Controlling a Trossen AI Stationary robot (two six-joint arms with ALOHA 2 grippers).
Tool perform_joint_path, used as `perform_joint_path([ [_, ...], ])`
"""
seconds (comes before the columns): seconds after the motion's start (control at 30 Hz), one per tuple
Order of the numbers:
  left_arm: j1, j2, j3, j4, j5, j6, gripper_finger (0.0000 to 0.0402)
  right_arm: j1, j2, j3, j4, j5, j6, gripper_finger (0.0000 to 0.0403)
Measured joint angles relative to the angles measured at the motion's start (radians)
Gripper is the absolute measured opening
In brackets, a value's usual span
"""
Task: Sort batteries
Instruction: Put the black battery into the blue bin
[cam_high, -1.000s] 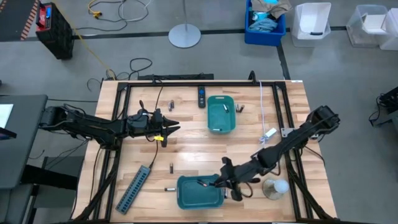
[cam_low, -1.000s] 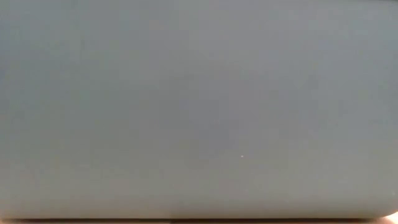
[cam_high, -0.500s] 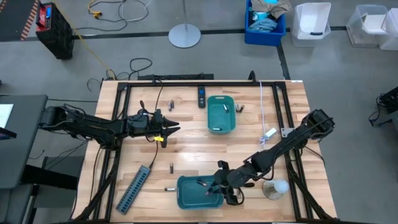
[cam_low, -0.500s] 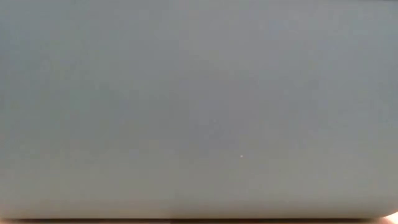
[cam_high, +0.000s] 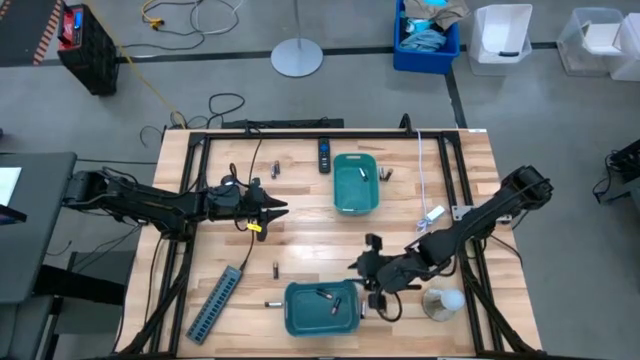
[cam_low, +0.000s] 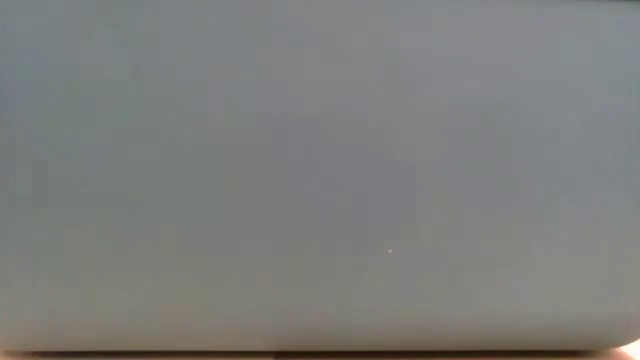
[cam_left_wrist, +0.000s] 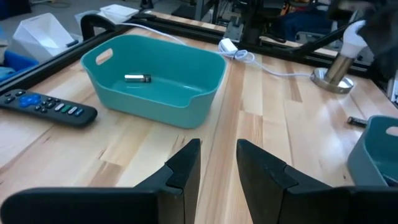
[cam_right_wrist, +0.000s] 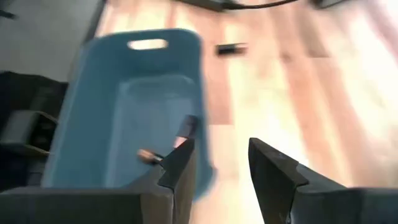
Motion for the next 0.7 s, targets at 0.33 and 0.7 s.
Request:
perform_joint_path([
  [0.33, 0.0, 0.0, 0.0, 0.0, -0.029, 0.017, 0.0098, -0.096, -0.087, -0.034, -0.174, 0.105, -0.035, 0.0164],
  [0.7, 0.114, 0.002, 0.0, -0.064, -0.04, -0.056, 0.0098, -0.225, -0.093, -0.048, -0.146, 0.099, -0.206, 0.0164],
])
